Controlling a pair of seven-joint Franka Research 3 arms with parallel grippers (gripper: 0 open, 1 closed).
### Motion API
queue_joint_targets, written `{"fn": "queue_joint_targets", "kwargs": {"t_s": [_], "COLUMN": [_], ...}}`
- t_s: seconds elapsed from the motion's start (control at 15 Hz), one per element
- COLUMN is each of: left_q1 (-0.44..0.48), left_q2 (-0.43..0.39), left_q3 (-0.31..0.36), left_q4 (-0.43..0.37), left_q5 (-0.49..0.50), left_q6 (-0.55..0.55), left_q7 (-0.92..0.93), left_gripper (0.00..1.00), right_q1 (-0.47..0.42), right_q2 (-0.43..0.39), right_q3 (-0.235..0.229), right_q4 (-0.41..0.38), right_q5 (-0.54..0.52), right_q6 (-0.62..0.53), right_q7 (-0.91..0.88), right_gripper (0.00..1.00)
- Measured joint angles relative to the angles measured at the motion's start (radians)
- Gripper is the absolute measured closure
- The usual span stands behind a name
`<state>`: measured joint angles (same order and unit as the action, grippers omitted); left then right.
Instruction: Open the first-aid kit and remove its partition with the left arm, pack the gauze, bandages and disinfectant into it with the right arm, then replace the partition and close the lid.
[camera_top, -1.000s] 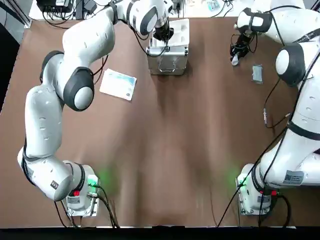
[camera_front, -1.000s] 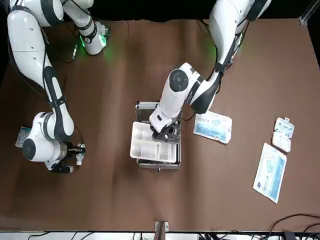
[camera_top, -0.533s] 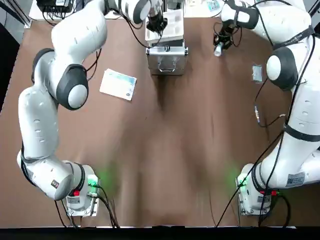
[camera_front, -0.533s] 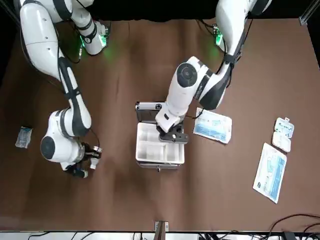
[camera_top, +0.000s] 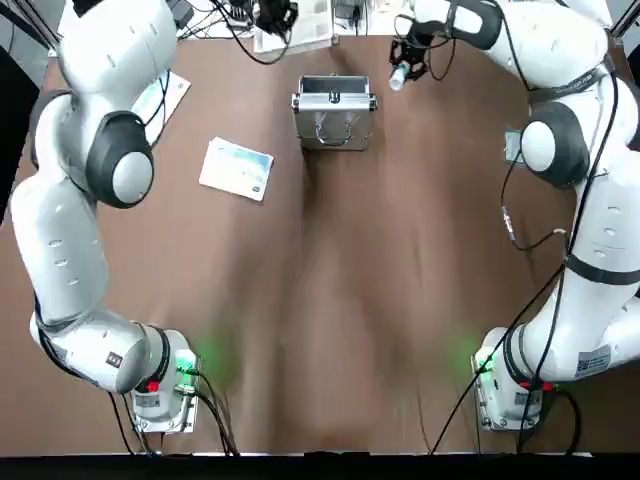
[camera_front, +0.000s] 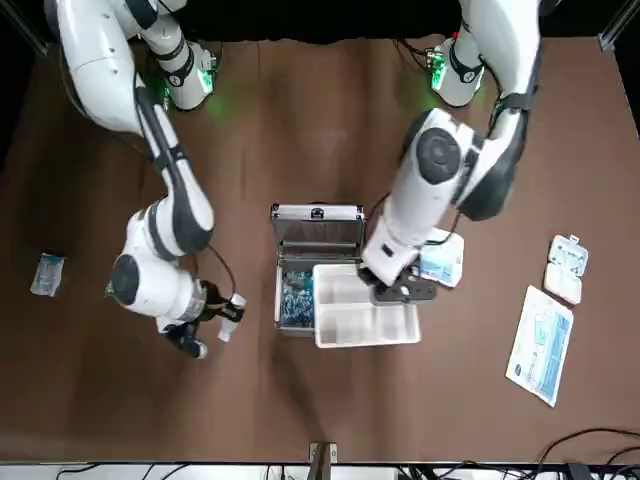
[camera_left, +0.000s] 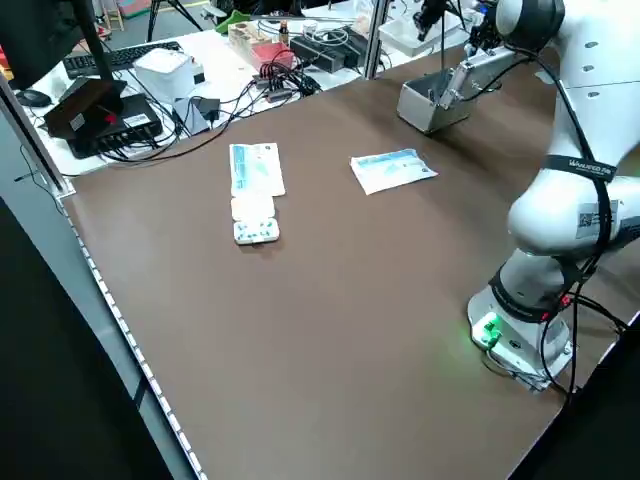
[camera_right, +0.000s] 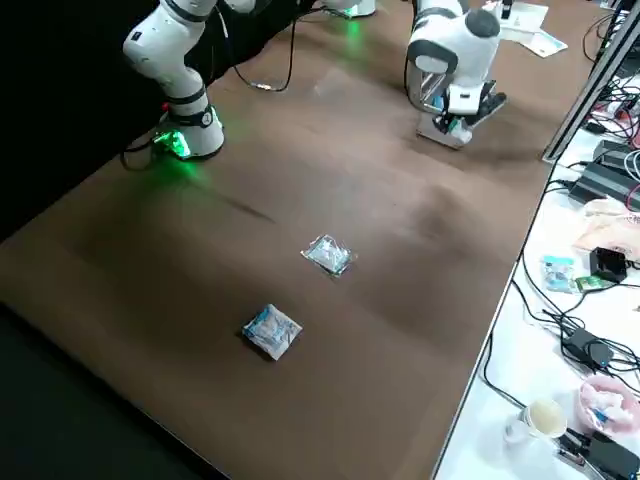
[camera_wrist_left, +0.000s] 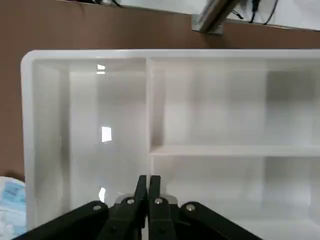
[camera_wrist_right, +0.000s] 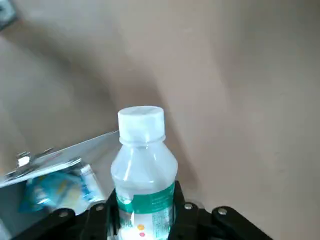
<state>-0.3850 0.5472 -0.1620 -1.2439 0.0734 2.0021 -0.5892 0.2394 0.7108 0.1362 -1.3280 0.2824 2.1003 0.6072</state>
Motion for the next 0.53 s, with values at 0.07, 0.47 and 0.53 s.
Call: {"fn": "queue_joint_targets", "kwargs": {"t_s": [0.07,0.47,0.53], "left_q1": [0.014,0.147,0.181], "left_q2": [-0.008,-0.026,-0.026], "left_q3": [0.005,0.013,0.013], "left_q4": [0.000,-0.007,-0.016], "left_q5": [0.012,0.033,0.033], "left_q6": [-0.015,-0.112,-0.113], "left_q7": [0.012,0.183,0.208], "left_gripper": [0.96,0.96,0.96], "right_q1": [0.024,0.145,0.155], "right_q2": [0.000,0.029,0.040], "right_q3": [0.001,0.002,0.002], "right_q4": [0.013,0.023,0.023], "right_q5": [0.002,0.004,0.004], "right_q6": [0.009,0.101,0.111], "right_q7": [0.020,0.088,0.088], "right_gripper": [0.60,0.60,0.60]}}
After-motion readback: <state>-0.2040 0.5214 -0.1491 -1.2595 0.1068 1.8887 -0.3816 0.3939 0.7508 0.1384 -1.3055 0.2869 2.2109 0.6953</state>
